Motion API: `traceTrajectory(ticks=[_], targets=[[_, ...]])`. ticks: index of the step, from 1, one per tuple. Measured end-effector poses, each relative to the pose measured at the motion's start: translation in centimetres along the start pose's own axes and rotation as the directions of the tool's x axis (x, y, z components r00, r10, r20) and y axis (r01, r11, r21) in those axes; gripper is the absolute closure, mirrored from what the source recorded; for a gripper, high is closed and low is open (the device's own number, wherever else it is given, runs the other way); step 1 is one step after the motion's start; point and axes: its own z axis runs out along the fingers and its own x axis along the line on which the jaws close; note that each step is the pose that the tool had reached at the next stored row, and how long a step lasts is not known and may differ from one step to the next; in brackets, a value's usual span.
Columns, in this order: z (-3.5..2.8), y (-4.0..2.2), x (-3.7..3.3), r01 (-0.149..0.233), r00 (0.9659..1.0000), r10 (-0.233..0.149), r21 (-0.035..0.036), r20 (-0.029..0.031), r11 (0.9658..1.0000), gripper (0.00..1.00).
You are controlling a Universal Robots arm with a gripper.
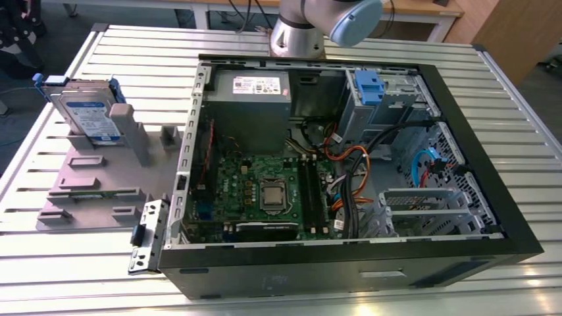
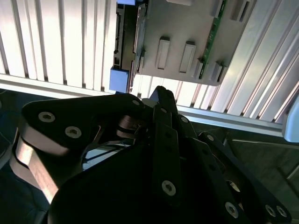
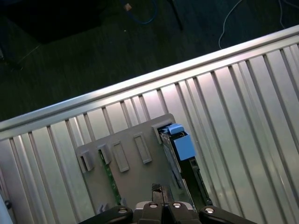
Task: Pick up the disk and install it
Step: 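Pick up the disk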
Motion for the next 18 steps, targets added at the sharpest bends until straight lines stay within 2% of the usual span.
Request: traceTrajectory(ticks=[18], targets=[[0.0,-0.03,-0.01,0.039,0.9992,-0.039,-0.0009,-0.0015,0.9992,0.89]])
